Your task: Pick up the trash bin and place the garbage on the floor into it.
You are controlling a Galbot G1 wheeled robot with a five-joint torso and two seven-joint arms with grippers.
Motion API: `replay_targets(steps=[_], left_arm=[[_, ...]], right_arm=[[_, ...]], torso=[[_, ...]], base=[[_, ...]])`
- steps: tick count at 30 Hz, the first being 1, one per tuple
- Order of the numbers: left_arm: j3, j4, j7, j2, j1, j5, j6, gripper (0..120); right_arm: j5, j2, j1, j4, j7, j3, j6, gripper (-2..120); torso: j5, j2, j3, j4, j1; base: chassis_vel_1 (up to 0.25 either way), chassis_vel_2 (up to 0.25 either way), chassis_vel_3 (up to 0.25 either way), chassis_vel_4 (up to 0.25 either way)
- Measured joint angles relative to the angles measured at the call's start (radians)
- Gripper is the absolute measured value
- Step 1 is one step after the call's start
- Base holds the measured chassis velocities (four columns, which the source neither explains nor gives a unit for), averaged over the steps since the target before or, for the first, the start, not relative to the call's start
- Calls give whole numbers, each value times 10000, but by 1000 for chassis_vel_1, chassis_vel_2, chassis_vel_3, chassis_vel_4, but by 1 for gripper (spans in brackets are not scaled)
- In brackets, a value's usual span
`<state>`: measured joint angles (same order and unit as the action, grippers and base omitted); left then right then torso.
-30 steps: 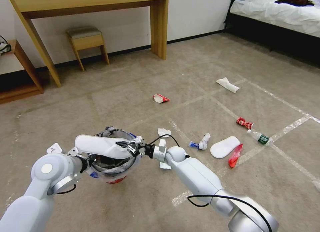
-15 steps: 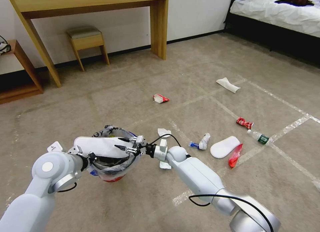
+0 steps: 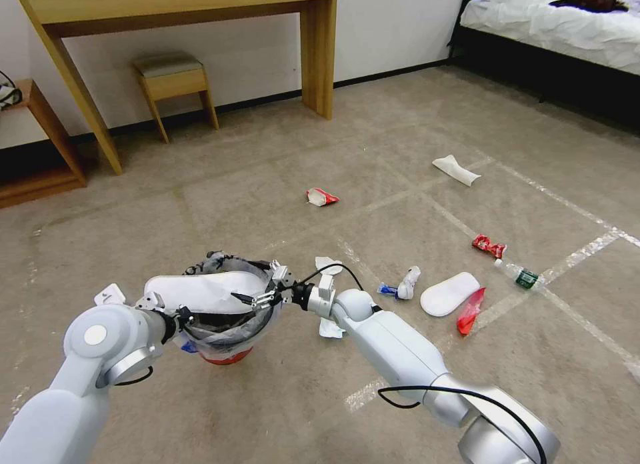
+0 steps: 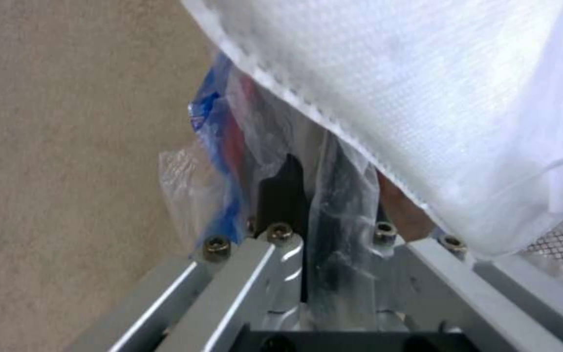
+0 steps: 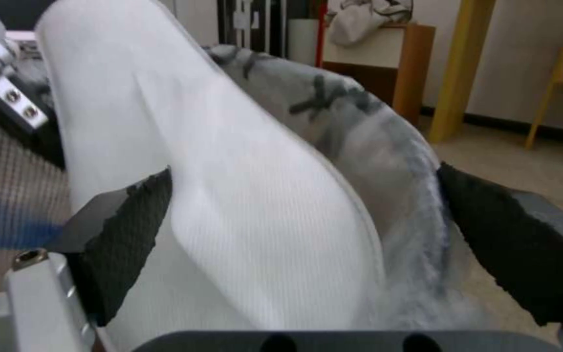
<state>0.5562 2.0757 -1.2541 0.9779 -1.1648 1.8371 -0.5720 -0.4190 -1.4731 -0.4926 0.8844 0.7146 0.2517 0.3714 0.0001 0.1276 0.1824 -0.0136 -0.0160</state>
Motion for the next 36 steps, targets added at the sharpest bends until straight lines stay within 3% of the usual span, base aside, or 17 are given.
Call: replay_targets(steps=[17,22,36], left_arm=[[-209,-275,20,-7,-63,-388,-123,4],[-290,-436,13,-1,-66,-446,-165,4],[-373,-593,7,-67,-70,-488,-187,4]], right_arm=[[-1557,208,261,702,308,-453,43,100],[-2542,286,366,1366,268,-875,-168,100],[-2818,889,631,1966,-206,-2045,-383,100]], torso=[[0,0,0,0,0],[0,0,-1,1,1],[1,0,0,2,0]], base=[[0,0,0,0],[0,0,0,0],[0,0,0,0]])
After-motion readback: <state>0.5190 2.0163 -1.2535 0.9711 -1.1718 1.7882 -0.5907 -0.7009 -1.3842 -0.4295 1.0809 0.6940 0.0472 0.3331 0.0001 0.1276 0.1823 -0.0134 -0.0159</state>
